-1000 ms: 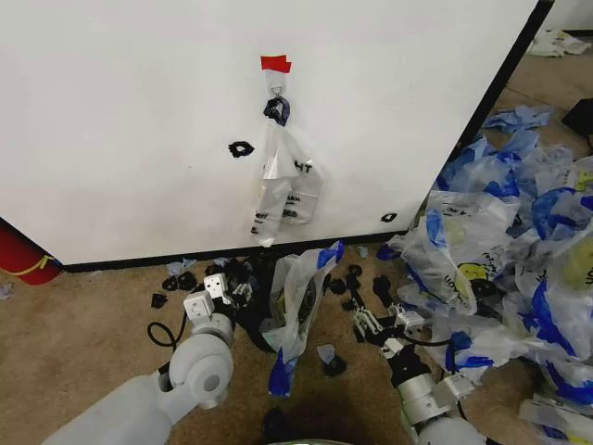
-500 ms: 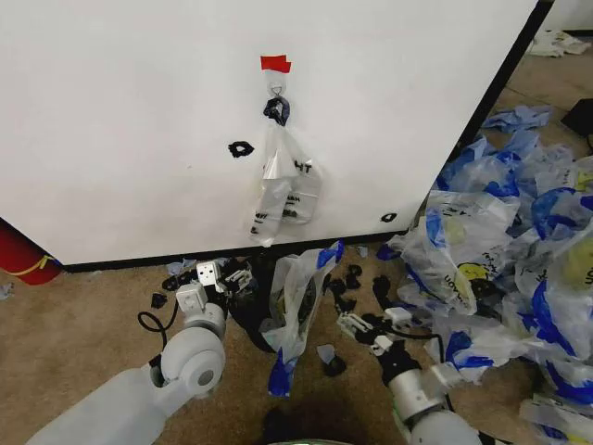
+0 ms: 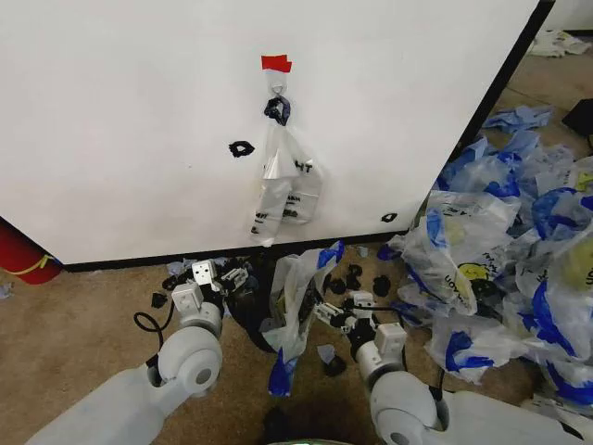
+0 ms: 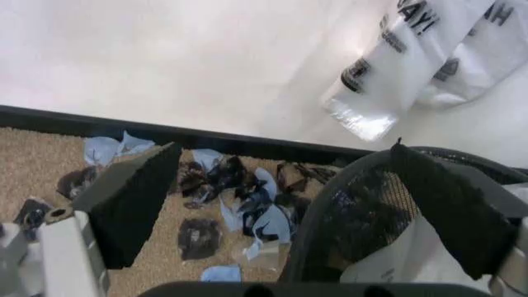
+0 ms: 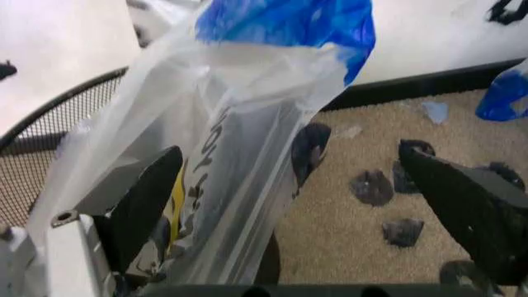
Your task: Pick up the garbage bag from the wall and place it over the trash bin.
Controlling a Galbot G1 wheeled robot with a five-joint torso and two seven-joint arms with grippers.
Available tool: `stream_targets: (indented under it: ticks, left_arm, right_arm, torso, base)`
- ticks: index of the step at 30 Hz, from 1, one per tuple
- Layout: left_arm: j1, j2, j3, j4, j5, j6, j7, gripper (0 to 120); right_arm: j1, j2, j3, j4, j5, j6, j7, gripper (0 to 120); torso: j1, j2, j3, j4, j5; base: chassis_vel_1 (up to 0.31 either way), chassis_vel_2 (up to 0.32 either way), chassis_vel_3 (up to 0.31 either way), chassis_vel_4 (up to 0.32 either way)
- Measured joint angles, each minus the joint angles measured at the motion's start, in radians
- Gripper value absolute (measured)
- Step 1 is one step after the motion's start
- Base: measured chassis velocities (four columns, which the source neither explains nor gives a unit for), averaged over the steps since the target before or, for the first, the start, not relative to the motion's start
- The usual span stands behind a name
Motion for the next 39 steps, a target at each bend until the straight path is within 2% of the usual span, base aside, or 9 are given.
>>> stream_targets:
  ticks: [4, 9, 18, 26, 31, 39]
  left_arm:
    - [-0.007, -0.007, 0.006, 0.008, 0.005, -0.004, 0.003, 99]
    - [-0.005, -0.016, 0.014, 0.015, 0.016, -0.009, 0.006, 99]
    - [0.001, -0.02, 0.014, 0.021, 0.032, -0.018, 0.01, 98]
    - [0.008, -0.022, 0.014, 0.023, 0.044, -0.023, 0.012, 97]
    - [0.01, -0.023, 0.016, 0.027, 0.054, -0.026, 0.014, 96]
    - [0.013, -0.026, 0.024, 0.027, 0.06, -0.027, 0.015, 96]
  right_arm:
    - [0.02, 0.022, -0.018, -0.02, 0.01, -0.018, 0.018, 95]
    - [0.044, 0.061, -0.036, -0.051, 0.022, -0.03, 0.033, 86]
    - [0.082, 0.131, -0.064, -0.094, 0.056, -0.082, 0.066, 86]
    - [0.084, 0.14, -0.066, -0.105, 0.058, -0.096, 0.071, 84]
    - [0.084, 0.149, -0.066, -0.112, 0.059, -0.099, 0.075, 76]
    - [0.097, 0.165, -0.08, -0.124, 0.065, -0.101, 0.075, 72]
  torso:
    - [0.0, 0.0, 0.0, -0.0001, 0.0002]
    - [0.0, 0.0, 0.0, 0.0, 0.0002]
    - [0.0, 0.0, 0.0, 0.0001, 0.0002]
    - [0.0, 0.0, 0.0, 0.0, 0.0002]
    - [0.0, 0.0, 0.0, 0.0, 0.0003]
    - [0.0, 0.0, 0.0, 0.0001, 0.0002]
  base:
    - [0.0, 0.0, 0.0, 0.0]
    - [0.0, 0.0, 0.0, 0.0]
    - [0.0, 0.0, 0.0, 0.0]
    - [0.0, 0.0, 0.0, 0.0]
    - [0.0, 0.0, 0.0, 0.0]
    - [0.0, 0.0, 0.0, 0.0]
